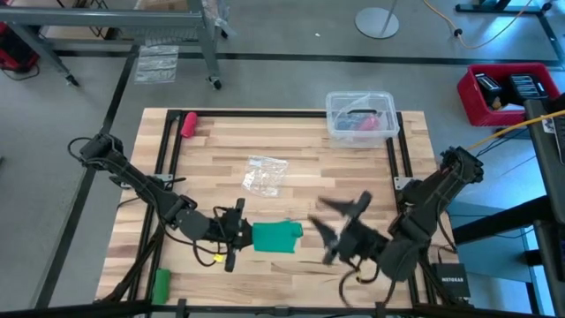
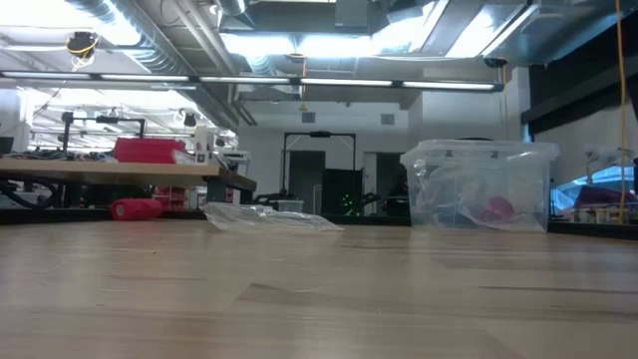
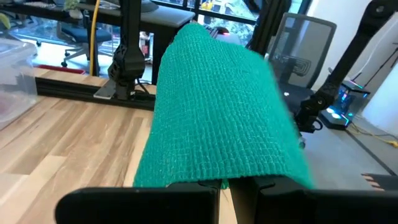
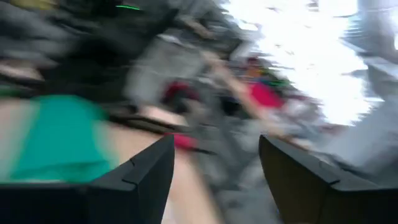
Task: Roll bandage
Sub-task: Roll the green bandage
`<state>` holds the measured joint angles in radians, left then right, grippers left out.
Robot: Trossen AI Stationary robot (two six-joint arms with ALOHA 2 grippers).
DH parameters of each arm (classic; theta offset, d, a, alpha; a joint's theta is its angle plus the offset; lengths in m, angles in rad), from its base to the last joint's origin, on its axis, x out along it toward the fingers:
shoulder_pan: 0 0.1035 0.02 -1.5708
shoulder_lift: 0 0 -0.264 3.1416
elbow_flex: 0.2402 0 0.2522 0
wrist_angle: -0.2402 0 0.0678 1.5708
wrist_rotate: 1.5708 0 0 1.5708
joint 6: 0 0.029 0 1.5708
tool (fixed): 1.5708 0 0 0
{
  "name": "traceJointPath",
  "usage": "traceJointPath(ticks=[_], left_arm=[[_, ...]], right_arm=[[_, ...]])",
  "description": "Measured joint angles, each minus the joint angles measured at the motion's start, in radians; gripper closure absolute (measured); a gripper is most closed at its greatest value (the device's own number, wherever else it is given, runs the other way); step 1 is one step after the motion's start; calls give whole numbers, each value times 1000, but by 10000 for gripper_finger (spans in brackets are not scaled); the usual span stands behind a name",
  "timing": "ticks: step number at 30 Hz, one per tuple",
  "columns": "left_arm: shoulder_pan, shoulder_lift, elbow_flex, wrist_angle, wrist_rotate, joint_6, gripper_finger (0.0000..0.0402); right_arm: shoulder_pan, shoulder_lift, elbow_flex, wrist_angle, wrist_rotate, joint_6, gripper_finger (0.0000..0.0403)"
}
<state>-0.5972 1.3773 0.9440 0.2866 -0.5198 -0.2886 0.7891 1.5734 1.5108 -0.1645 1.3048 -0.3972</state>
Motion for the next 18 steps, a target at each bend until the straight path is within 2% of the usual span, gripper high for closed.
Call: traceJointPath(ticks=[3,5,13,18], left_arm=[[0,0,0,0,0,0,394],[0,0,0,-1,0,8,394],[1,0,0,0,0,12,394],[3,0,0,-26,-3,80,394]], right_arm=[[17,0,0,-134,-175,218,166],[18,0,0,-175,-262,301,166],[15,0,0,-202,-347,371,166],[0,1,0,-205,-618,394,166]])
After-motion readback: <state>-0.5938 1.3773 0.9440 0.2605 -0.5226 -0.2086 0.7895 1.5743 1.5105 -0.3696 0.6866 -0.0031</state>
